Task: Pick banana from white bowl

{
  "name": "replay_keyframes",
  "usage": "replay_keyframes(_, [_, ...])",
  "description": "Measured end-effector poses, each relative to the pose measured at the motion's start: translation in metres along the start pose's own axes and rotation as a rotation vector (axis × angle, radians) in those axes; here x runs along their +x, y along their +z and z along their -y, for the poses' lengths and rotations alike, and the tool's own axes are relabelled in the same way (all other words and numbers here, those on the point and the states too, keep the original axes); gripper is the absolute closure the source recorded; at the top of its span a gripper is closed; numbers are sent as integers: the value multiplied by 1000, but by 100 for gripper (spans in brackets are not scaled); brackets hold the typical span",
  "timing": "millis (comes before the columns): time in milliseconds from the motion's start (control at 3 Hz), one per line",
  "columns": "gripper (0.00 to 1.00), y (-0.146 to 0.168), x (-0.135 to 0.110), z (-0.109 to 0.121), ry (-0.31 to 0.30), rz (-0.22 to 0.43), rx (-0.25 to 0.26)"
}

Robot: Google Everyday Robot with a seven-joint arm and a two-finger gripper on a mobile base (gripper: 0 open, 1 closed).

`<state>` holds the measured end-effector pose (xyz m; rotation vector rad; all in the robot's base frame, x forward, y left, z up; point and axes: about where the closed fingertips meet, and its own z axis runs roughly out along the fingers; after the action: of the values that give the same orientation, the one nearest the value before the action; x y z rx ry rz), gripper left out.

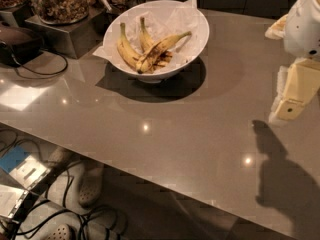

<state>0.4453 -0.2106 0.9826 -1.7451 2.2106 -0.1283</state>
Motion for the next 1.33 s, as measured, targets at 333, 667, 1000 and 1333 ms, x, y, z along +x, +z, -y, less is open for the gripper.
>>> replay_keyframes(333, [0,0,-19,15,-61,20,-16])
replay_keyframes(667, [0,1,-43,28,-149,34,-26])
replay_keyframes(1000, [0,-1,-77,42,-253,52,-3])
replay_keyframes(1333, [0,-2,-80,45,-259,70,6])
